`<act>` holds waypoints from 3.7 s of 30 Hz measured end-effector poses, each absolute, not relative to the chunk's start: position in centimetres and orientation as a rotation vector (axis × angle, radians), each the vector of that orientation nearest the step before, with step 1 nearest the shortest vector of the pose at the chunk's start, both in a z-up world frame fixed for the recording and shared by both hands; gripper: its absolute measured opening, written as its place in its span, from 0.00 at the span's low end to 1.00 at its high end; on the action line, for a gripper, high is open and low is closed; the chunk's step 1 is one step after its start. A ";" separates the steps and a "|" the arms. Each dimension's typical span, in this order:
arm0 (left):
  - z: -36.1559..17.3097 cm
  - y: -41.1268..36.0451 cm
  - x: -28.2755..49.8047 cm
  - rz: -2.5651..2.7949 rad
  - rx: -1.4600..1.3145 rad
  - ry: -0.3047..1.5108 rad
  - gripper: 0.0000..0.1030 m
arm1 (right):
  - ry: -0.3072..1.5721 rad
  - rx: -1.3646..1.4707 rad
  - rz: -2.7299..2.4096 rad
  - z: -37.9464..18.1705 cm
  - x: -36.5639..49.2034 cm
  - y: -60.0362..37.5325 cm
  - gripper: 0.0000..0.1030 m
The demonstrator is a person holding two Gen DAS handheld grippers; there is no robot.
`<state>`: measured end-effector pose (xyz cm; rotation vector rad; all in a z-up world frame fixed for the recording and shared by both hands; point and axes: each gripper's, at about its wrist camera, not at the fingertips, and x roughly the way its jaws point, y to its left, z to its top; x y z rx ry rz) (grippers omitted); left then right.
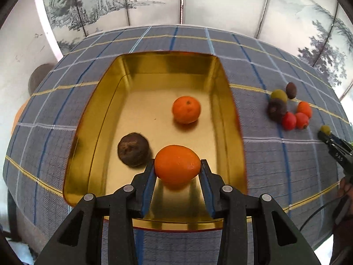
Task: Organize fruits
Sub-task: 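Carry the orange into the gold tin and open the left gripper while the right holds the green fruit, then lower the green fruit into the gold tin and open the right gripper, then grasp the large orange with the right gripper while the left gripper grasps a red tomato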
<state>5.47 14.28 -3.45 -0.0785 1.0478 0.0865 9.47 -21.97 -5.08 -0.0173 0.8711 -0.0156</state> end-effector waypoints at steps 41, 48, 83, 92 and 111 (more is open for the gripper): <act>-2.8 15.6 3.7 0.123 0.019 0.927 0.66 | 0.803 -0.004 0.117 -0.4 8.4 -17.6 0.32; -1.1 17.4 1.9 0.169 -0.039 0.868 0.73 | 0.794 -0.058 0.333 1.4 8.9 -9.1 0.32; -1.6 26.4 -1.9 0.370 -0.197 0.900 0.73 | 0.925 -0.372 0.597 -2.9 11.2 9.7 0.34; -1.3 25.9 -1.8 0.369 -0.190 0.899 0.73 | 0.901 -0.345 0.606 -2.3 10.9 9.6 0.40; 0.6 16.0 1.7 0.164 -0.090 0.881 0.73 | 0.809 -0.097 0.216 0.4 9.6 -11.9 0.40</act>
